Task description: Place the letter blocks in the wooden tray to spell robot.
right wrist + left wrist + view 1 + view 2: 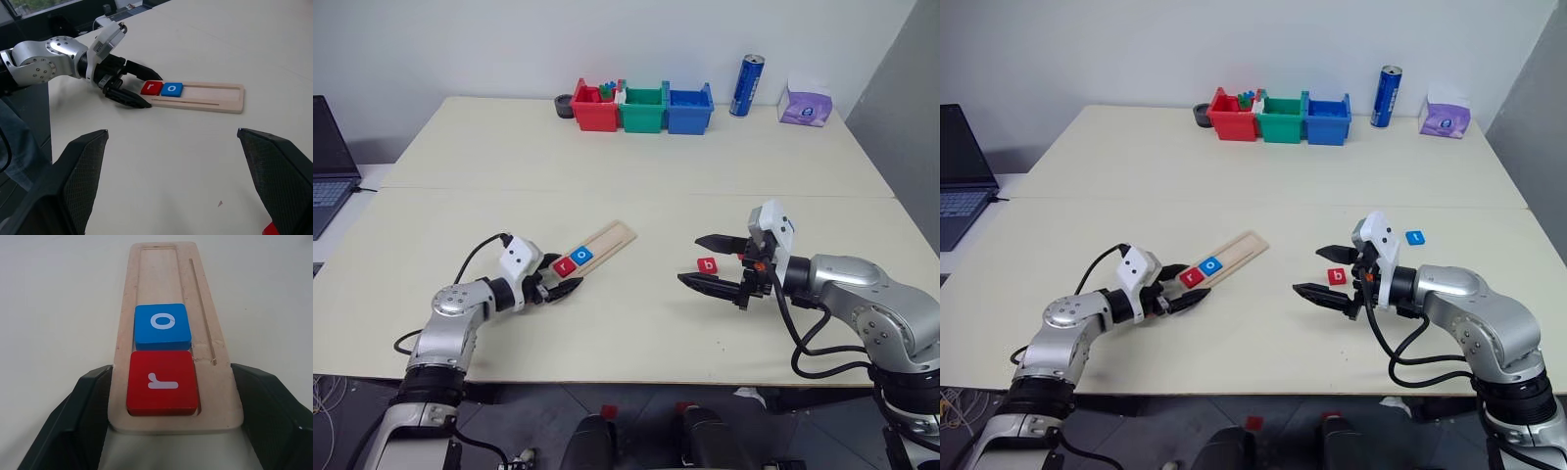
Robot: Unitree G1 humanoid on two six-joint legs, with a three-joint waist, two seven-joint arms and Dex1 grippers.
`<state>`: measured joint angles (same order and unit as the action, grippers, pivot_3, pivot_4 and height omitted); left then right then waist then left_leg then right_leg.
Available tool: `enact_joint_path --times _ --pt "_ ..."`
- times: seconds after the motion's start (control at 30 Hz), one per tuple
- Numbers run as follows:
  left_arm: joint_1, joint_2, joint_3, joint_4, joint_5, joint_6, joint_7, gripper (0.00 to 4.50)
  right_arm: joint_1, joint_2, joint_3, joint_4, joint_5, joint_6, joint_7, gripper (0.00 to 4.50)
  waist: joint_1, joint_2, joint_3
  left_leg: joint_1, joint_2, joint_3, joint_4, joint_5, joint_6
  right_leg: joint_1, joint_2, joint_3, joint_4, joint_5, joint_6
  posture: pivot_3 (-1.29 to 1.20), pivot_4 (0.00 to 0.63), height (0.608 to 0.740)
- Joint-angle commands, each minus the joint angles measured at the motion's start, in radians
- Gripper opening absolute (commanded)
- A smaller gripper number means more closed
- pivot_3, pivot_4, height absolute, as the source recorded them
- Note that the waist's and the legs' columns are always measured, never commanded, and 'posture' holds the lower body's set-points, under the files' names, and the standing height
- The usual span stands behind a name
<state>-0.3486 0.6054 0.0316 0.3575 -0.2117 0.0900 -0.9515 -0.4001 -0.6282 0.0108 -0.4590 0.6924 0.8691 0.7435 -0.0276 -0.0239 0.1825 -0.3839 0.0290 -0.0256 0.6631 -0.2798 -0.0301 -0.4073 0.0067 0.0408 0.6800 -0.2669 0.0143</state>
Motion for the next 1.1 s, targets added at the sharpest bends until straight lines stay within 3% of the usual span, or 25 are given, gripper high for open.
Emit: enact_joint_path --times 0.03,0.2,0.47,0.73,1.1 --pt "0.008 0.003 -0.069 -0.091 -0.008 -0.030 -0.113 3.39 0.017 -0.039 -0.028 -0.040 0.006 -0.029 0.034 4.50 0.001 0.000 0.000 0.000 0.000 0.000 0.000 0.000 0.000 0.000 0.000 0.000 0.000 0.000 0.000 0.00 0.150 0.740" --pt "-0.005 0.041 -0.129 -0.116 -0.022 -0.061 -0.281 3.39 0.052 -0.103 -0.010 -0.026 -0.026 -0.085 0.108 4.50 0.001 0.000 0.000 -0.001 0.000 0.001 0.000 0.000 0.000 -0.001 -0.001 0.000 -0.001 0.000 0.000 0.00 0.150 0.740" --pt "-0.186 0.029 -0.197 0.131 0.007 -0.208 -0.508 3.39 0.036 -0.119 -0.009 0.012 -0.052 -0.124 0.139 4.50 -0.001 0.000 0.000 0.000 0.000 0.001 0.000 0.000 0.000 -0.001 0.002 -0.001 0.000 -0.002 0.004 0.00 0.150 0.740" --pt "-0.361 -0.055 -0.229 0.453 0.092 -0.419 -0.570 3.39 0.046 -0.116 -0.010 -0.005 -0.051 -0.124 0.122 4.50 0.000 0.000 0.000 -0.003 -0.001 0.001 0.001 0.000 0.000 -0.002 0.002 -0.001 -0.001 0.000 0.000 0.00 0.150 0.740" --pt "-0.391 -0.107 -0.224 0.545 0.112 -0.512 -0.596 3.39 0.065 -0.116 -0.019 -0.034 -0.039 -0.115 0.097 4.50 0.000 0.000 0.000 -0.003 -0.001 0.001 0.001 0.000 0.000 -0.002 0.002 -0.001 0.000 0.000 0.000 0.00 0.150 0.740"
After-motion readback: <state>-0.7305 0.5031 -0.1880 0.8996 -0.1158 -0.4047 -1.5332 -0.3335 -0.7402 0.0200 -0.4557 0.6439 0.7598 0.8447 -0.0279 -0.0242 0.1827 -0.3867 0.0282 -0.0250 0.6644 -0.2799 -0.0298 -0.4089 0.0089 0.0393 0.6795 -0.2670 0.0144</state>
